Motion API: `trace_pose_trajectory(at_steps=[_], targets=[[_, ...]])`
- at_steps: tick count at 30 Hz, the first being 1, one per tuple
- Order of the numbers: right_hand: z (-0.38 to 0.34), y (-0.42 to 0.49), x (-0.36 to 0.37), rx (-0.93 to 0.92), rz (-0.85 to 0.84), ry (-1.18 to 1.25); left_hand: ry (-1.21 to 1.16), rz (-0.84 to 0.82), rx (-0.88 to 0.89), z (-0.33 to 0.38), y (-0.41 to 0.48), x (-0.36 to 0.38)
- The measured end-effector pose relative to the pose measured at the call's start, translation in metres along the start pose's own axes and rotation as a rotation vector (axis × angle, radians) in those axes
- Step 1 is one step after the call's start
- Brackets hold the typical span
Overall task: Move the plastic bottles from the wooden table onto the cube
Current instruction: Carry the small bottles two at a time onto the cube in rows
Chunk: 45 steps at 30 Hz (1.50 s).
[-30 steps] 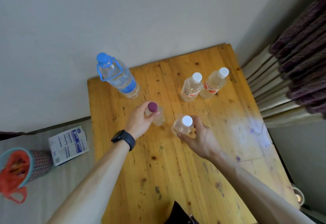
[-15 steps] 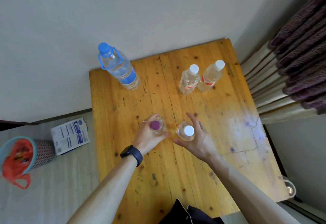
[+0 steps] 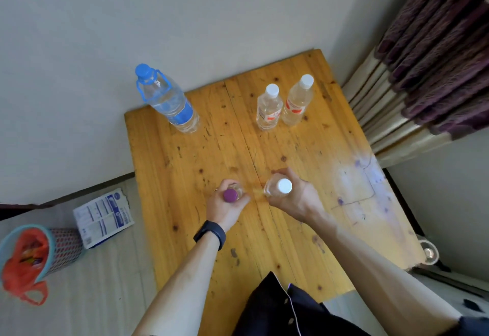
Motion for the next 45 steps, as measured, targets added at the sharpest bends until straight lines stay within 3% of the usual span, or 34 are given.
trace_pose_trajectory(at_steps=[10, 15, 20, 28, 40, 45], targets=[[0.095, -0.179, 0.002, 0.268, 0.267, 0.469, 0.145, -0.257, 0.165, -0.030, -0.066, 0.005], [0.129, -0.275, 0.010, 0.332, 0.423, 0.546, 0.246, -0.408, 0.390, 0.010, -0.100, 0.035], [0.166, -0.367, 0.018, 0.408, 0.673, 0.706, 0.409, -0.621, 0.651, 0.059, -0.157, 0.113], [0.241, -0.530, 0.048, 0.525, 1.104, 0.909, 0.694, -0.992, 0.945, 0.067, -0.349, 0.264], [0.376, -0.845, 0.177, 0.825, 1.577, 1.138, 1.045, -1.403, 1.271, -0.068, -0.708, 0.410], [0.402, -0.960, 0.221, 0.829, 1.953, 1.362, 1.117, -1.573, 1.379, -0.119, -0.851, 0.445]])
Point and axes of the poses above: each hand's wrist, its own y-axis towards the middle knuckle, its own x-axis out of the palm, z = x × y, the point moved 5 cm from there along y, towards the middle knuckle, and after that the axes turned 6 degrees about y, right-handed, at the moved point
